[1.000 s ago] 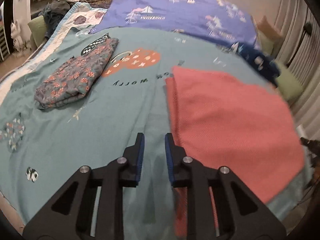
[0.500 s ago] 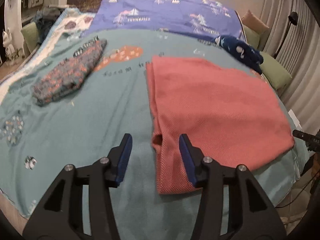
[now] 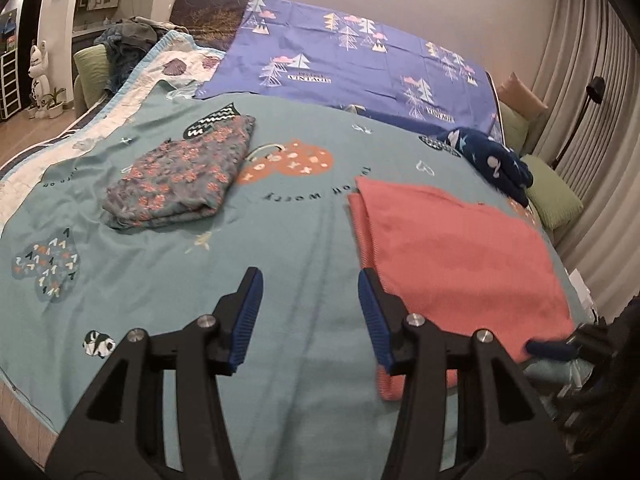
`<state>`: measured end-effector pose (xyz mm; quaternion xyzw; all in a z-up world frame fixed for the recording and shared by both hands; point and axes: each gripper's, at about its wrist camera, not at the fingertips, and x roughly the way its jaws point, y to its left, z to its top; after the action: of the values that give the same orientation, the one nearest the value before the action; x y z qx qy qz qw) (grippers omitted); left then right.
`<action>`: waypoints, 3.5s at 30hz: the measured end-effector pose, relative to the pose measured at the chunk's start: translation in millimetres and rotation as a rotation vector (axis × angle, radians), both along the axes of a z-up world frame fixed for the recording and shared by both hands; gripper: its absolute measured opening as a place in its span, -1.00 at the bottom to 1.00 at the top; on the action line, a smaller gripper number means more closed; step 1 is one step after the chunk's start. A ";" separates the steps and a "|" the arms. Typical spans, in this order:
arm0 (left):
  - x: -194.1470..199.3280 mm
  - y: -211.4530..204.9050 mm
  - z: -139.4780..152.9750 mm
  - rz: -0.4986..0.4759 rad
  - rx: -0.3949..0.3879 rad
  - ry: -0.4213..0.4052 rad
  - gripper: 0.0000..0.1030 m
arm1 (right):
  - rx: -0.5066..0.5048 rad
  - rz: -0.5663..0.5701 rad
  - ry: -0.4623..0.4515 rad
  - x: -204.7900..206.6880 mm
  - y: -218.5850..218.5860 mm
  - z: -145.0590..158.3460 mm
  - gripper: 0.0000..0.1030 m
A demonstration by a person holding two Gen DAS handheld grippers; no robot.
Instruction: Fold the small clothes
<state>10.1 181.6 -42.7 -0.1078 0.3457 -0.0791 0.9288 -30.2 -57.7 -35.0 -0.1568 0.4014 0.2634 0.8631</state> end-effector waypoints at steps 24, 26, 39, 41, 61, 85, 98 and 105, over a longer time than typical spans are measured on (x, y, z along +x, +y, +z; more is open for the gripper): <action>55.9 19.7 -26.0 -0.130 -0.102 0.061 -0.01 | -0.239 -0.004 -0.144 21.0 100.3 -63.3 -0.07; 58.6 19.5 -27.2 -0.136 -0.109 0.066 0.00 | -0.229 -0.018 -0.147 21.1 99.9 -63.3 -0.07; 109.5 -14.4 -32.5 -0.344 -0.263 0.149 0.11 | -0.215 -0.040 -0.210 13.4 104.2 -65.9 -0.07; 117.6 -24.0 -35.0 -0.376 -0.272 0.172 0.20 | -0.211 -0.043 -0.211 13.8 104.1 -65.7 -0.07; 159.6 -60.0 -42.1 -0.446 -0.273 0.256 -0.73 | -0.114 -0.114 -0.199 19.1 97.9 -62.3 -0.72; 145.1 -120.9 33.6 -0.417 -0.074 0.170 -0.76 | 0.274 -0.226 -0.156 3.0 4.9 3.3 -0.83; 138.4 -211.0 68.1 -0.470 0.027 0.134 -0.76 | 0.452 -0.370 -0.163 -13.0 -89.2 23.8 -0.83; 135.1 -274.4 69.1 -0.529 0.079 0.145 -0.76 | 0.535 -0.452 -0.147 -25.1 -141.5 22.6 -0.83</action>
<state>145.2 -92.8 26.5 0.0169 0.4302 -0.2974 0.8522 -55.3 -199.2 -12.3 0.1490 0.2797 0.1497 0.9366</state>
